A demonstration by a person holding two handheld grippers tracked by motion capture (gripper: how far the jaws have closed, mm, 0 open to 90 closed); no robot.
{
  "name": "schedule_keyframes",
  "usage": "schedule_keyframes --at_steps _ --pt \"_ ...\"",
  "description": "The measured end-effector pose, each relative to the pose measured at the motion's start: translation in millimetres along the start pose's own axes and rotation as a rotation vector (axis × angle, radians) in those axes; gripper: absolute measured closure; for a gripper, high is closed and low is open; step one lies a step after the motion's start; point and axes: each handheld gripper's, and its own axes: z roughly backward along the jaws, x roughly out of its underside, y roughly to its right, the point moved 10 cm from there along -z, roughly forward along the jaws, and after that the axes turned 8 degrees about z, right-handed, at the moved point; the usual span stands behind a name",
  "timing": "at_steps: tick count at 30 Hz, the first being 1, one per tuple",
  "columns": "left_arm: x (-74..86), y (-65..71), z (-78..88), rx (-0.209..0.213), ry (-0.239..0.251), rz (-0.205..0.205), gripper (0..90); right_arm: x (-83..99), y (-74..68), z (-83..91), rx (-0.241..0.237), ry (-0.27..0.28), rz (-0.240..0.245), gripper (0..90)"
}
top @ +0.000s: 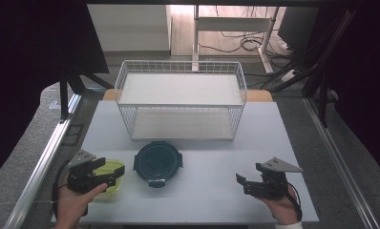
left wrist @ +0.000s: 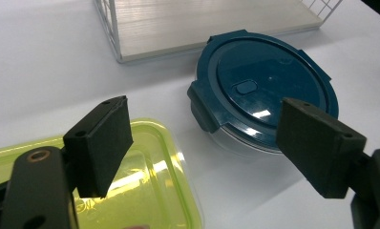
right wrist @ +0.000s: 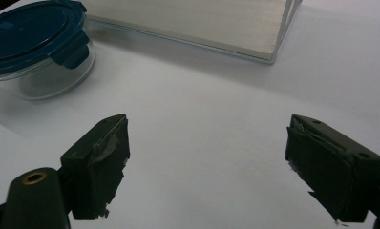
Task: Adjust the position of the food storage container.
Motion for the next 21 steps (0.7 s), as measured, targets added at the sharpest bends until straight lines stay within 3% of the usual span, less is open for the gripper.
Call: schedule_keyframes --at_steps 21 --pt "1.6 2.1 2.9 -0.01 0.011 0.005 20.6 3.5 -1.6 0.3 -0.015 -0.025 -0.014 18.9"
